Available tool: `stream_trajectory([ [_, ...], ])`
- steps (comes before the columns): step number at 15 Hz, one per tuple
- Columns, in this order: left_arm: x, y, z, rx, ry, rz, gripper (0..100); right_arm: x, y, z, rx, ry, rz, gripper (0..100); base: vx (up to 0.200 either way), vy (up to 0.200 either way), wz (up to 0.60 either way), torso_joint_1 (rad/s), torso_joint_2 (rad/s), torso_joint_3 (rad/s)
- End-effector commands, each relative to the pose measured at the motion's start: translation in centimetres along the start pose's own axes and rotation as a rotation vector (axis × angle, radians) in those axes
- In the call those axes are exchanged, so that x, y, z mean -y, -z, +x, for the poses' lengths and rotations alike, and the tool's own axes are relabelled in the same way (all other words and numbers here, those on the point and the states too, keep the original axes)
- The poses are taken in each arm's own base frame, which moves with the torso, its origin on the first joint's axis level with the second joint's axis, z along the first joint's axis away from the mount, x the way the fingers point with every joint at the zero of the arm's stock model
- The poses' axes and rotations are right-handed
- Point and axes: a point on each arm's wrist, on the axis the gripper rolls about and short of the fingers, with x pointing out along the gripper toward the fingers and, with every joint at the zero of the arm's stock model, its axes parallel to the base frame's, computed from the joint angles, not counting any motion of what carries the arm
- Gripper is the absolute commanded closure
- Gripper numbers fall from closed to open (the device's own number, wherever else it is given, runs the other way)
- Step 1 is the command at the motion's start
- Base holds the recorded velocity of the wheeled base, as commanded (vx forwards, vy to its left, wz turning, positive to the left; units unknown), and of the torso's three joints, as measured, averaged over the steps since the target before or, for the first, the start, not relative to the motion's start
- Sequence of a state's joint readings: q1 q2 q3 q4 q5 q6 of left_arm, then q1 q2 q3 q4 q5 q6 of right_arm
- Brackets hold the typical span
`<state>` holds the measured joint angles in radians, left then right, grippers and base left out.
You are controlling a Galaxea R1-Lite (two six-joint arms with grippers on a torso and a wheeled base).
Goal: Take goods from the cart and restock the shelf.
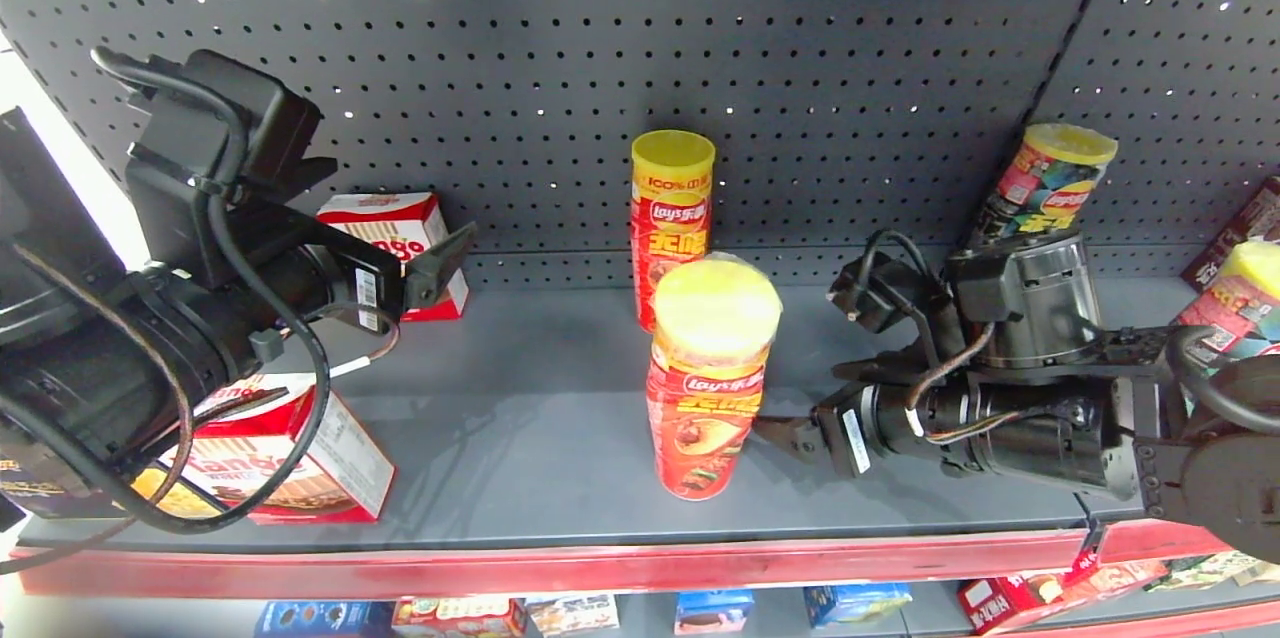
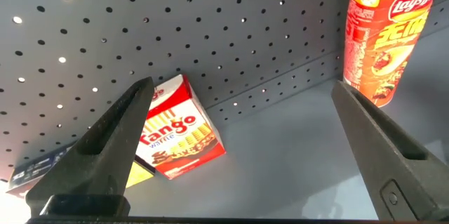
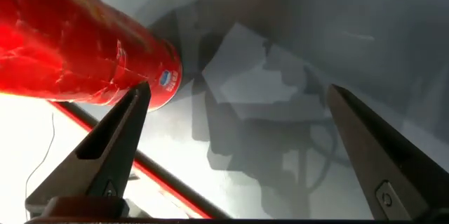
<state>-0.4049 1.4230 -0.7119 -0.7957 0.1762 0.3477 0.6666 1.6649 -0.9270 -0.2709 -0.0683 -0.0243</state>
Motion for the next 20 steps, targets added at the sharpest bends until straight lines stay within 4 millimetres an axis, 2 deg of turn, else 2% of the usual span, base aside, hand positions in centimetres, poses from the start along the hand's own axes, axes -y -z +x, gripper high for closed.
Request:
stream_trajectory([
  [1, 0.0, 0.0, 0.0, -0.002, 0.000, 0.001, 0, -0.2, 0.2, 0.7, -0.007, -0.004, -0.002, 0, 0.000, 0.000, 0.00, 0.000, 0.00, 0.000],
  [6, 0.0, 0.1, 0.0, -0.003, 0.001, 0.001, 0, 0.3, 0.1, 0.5, -0.003, 0.013, 0.005, 0, 0.000, 0.000, 0.00, 0.000, 0.00, 0.000],
  [9, 0.1, 0.1, 0.0, -0.005, 0.001, 0.001, 0, 1.0, 0.3, 1.4, -0.018, 0.032, 0.015, 0, 0.000, 0.000, 0.00, 0.000, 0.00, 0.000],
  [12, 0.0, 0.1, 0.0, -0.003, 0.001, 0.001, 0, 0.6, -0.3, 1.9, -0.003, 0.016, 0.010, 0, 0.000, 0.000, 0.00, 0.000, 0.00, 0.000],
  [17, 0.1, 0.2, 0.0, -0.006, 0.002, 0.002, 0, -1.0, -0.1, 1.7, -0.009, -0.026, -0.013, 0, 0.000, 0.000, 0.00, 0.000, 0.00, 0.000],
  [20, 0.1, 0.2, 0.0, -0.006, 0.002, 0.002, 0, -1.1, 0.4, 1.5, -0.021, -0.029, -0.016, 0, 0.000, 0.000, 0.00, 0.000, 0.00, 0.000],
])
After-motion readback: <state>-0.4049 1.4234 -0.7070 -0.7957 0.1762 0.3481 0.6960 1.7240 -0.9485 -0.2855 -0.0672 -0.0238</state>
